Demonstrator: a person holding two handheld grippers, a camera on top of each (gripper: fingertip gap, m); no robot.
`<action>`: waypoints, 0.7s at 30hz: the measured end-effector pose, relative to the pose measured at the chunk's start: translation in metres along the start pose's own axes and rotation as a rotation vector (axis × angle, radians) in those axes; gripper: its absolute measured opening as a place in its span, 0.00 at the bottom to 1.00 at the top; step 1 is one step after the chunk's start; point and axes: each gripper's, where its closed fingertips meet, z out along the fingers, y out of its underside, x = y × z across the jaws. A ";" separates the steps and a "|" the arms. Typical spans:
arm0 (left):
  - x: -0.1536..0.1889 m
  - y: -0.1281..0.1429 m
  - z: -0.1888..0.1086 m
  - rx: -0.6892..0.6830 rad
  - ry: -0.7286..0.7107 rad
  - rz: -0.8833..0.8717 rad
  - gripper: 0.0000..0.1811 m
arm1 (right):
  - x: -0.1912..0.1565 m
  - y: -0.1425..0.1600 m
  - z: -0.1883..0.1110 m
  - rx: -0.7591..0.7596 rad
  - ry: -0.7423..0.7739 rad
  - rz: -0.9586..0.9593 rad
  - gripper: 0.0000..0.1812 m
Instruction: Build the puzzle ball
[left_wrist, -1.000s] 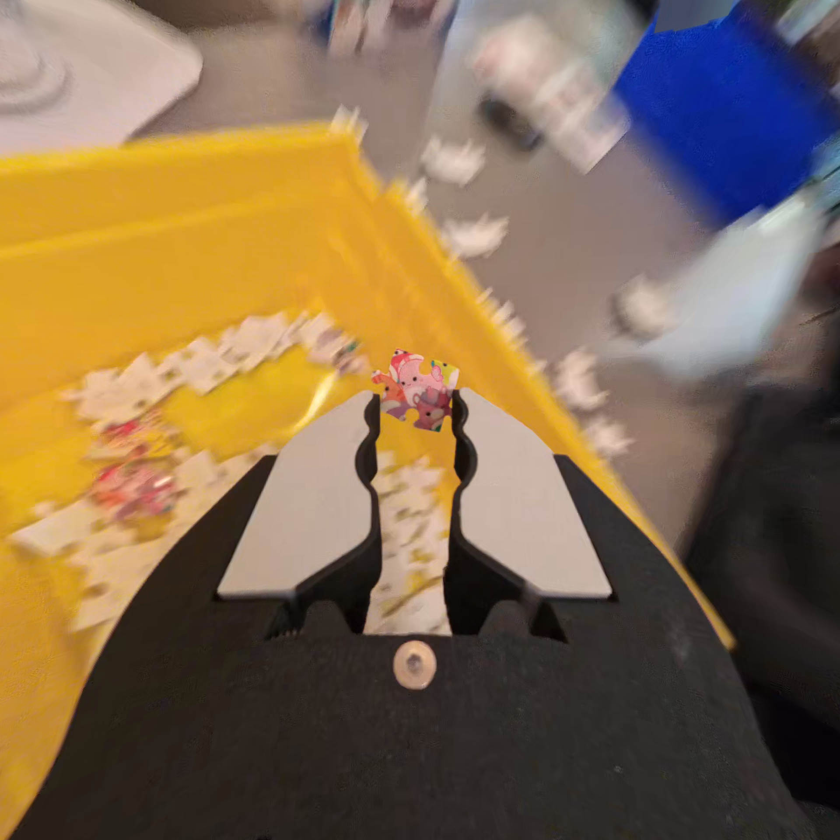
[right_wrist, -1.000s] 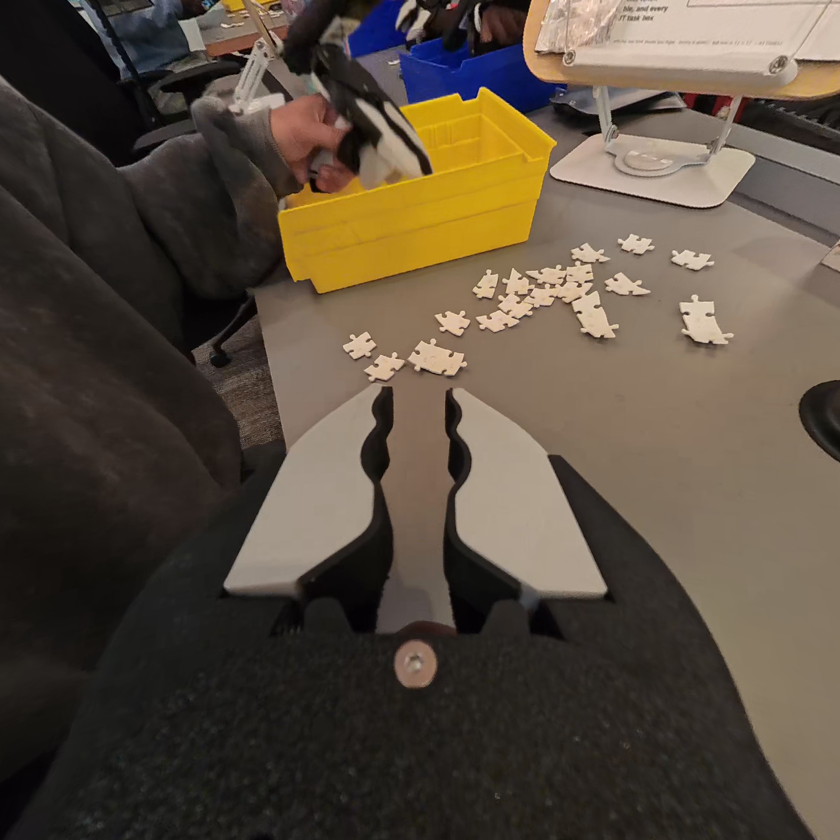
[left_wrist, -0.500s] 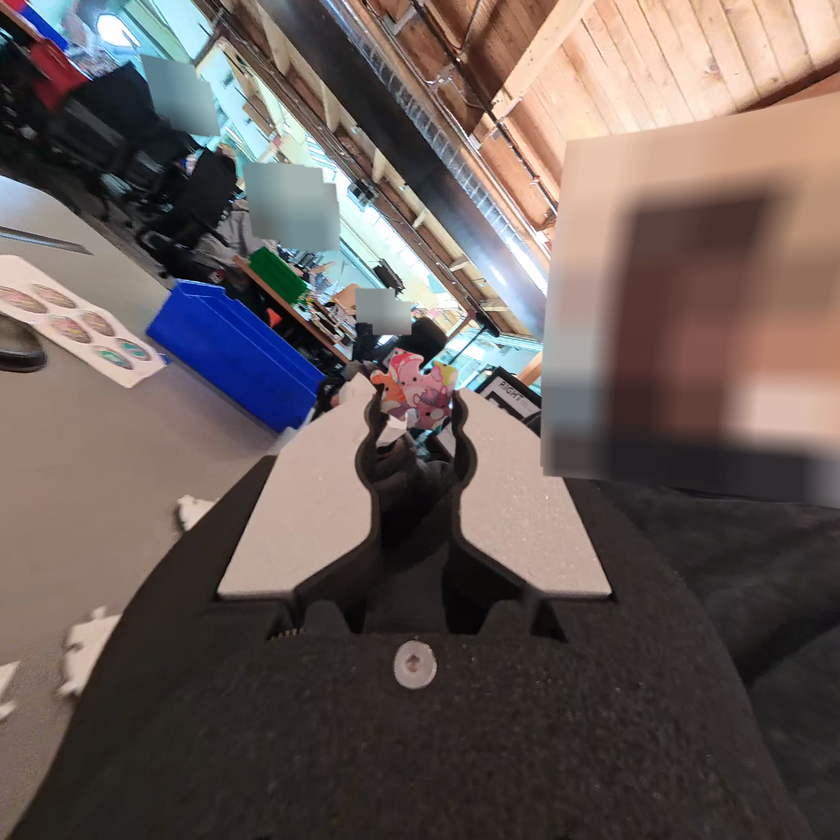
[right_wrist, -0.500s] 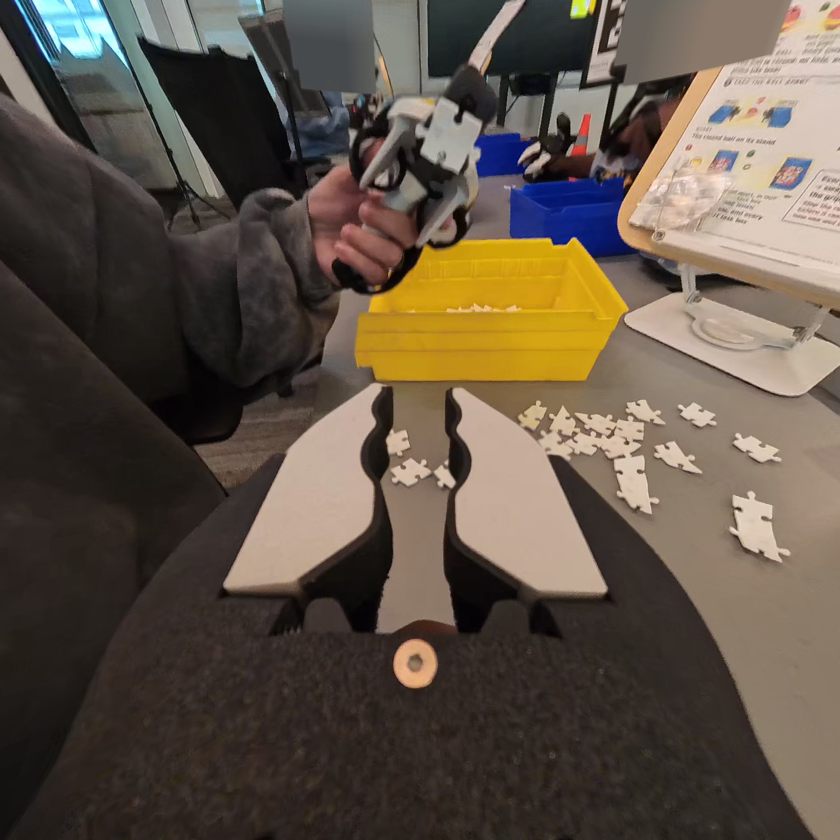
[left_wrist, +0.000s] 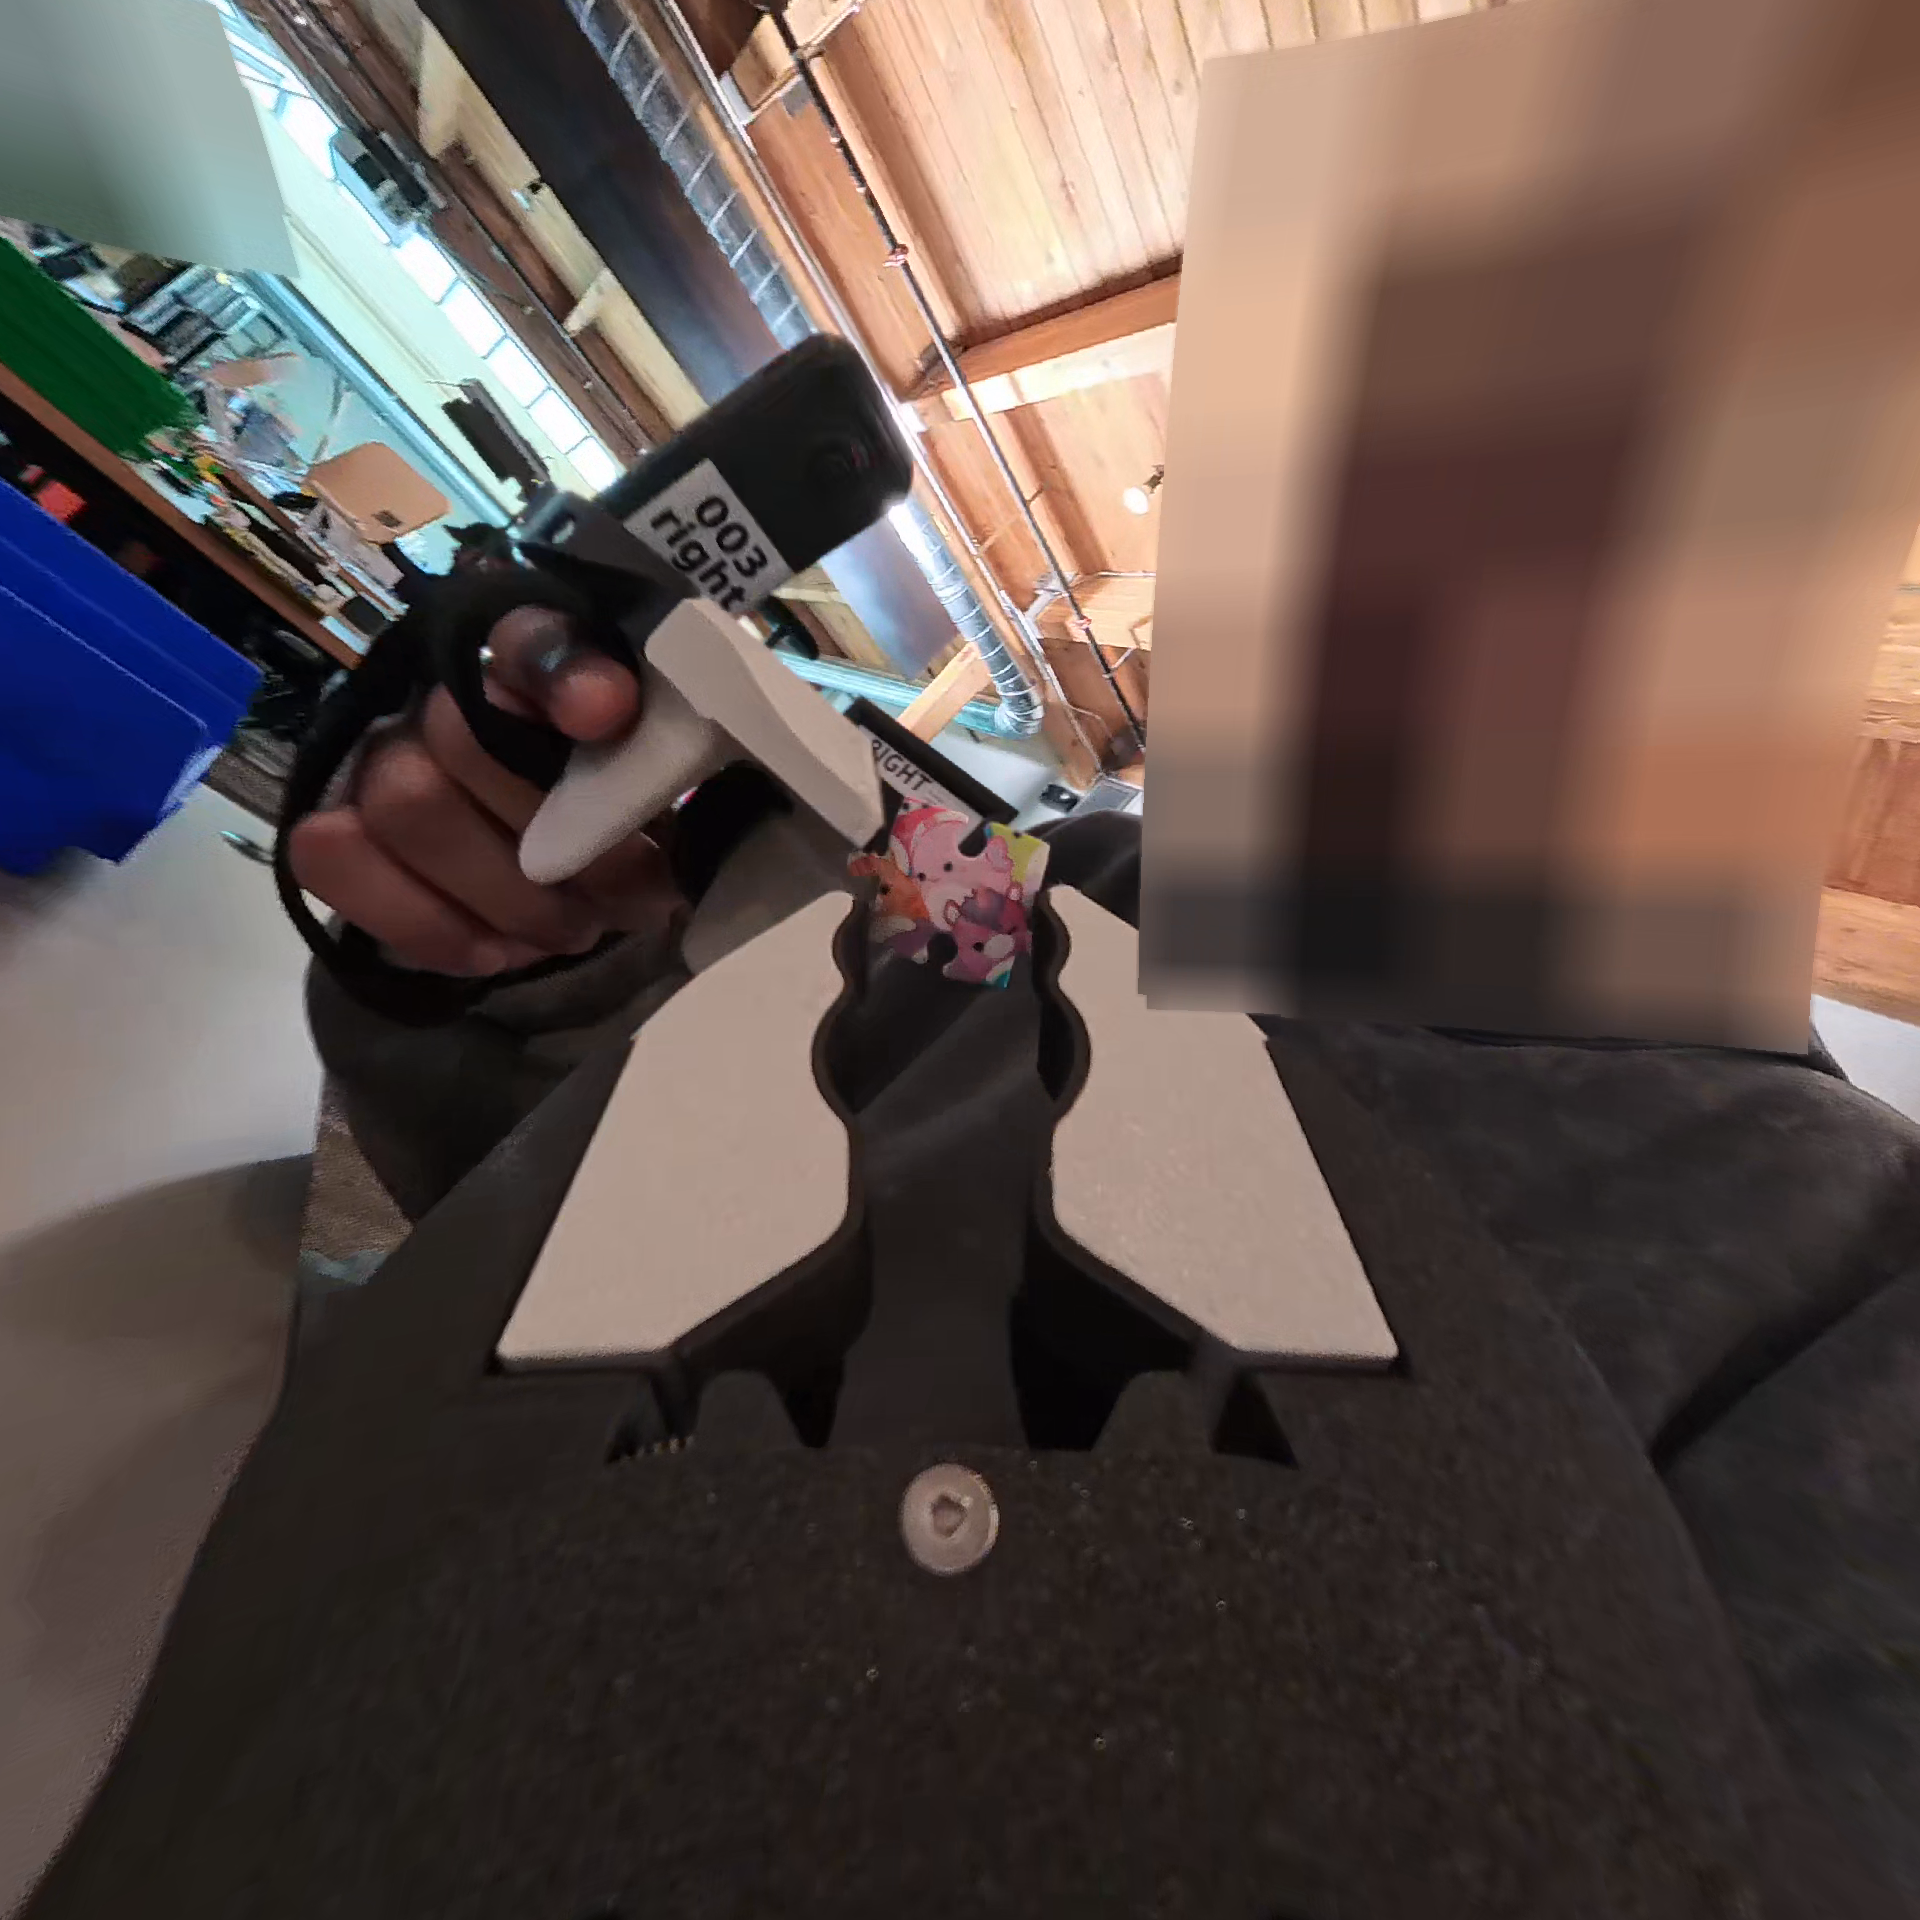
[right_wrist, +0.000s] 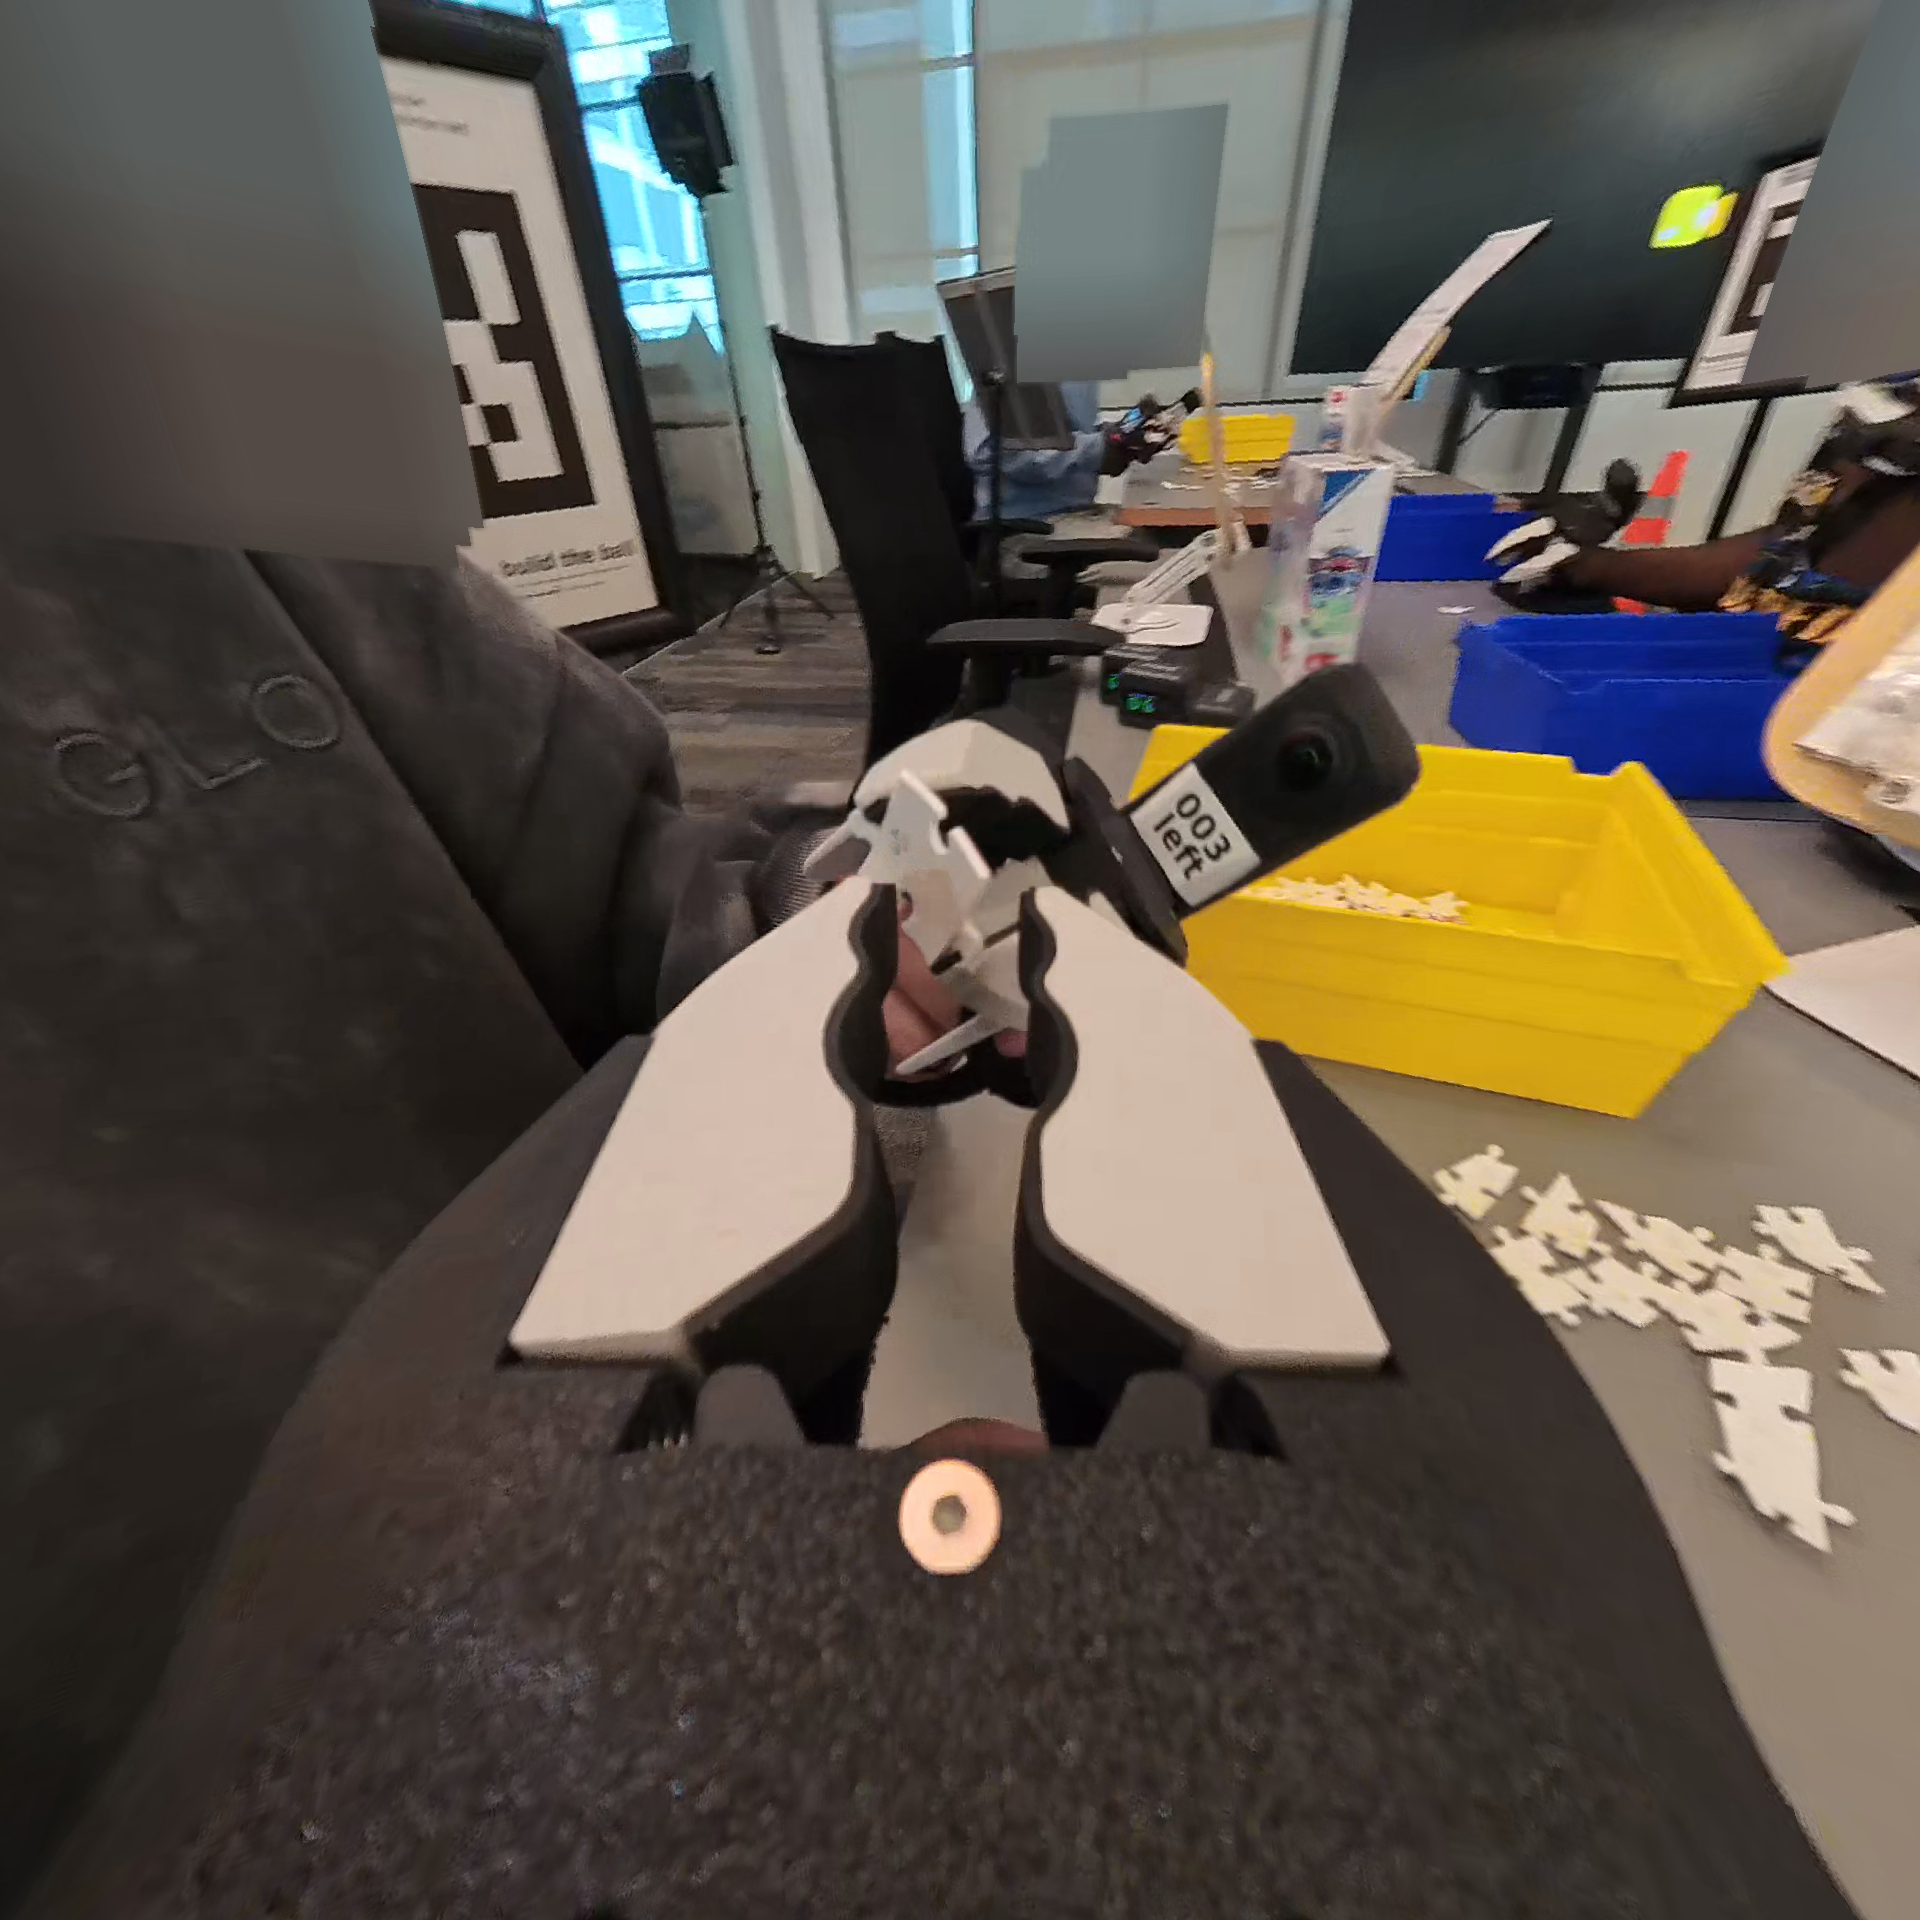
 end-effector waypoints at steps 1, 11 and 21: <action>0.001 0.006 0.000 0.003 0.014 -0.004 0.16 | -0.004 0.003 0.003 -0.016 -0.016 -0.004 0.11; -0.013 0.009 -0.044 0.163 -0.175 0.059 0.21 | 0.001 0.023 0.015 -0.100 -0.025 0.043 0.01; -0.051 0.014 -0.075 0.048 -0.766 0.436 0.21 | 0.024 0.060 0.003 -0.264 0.048 0.198 0.01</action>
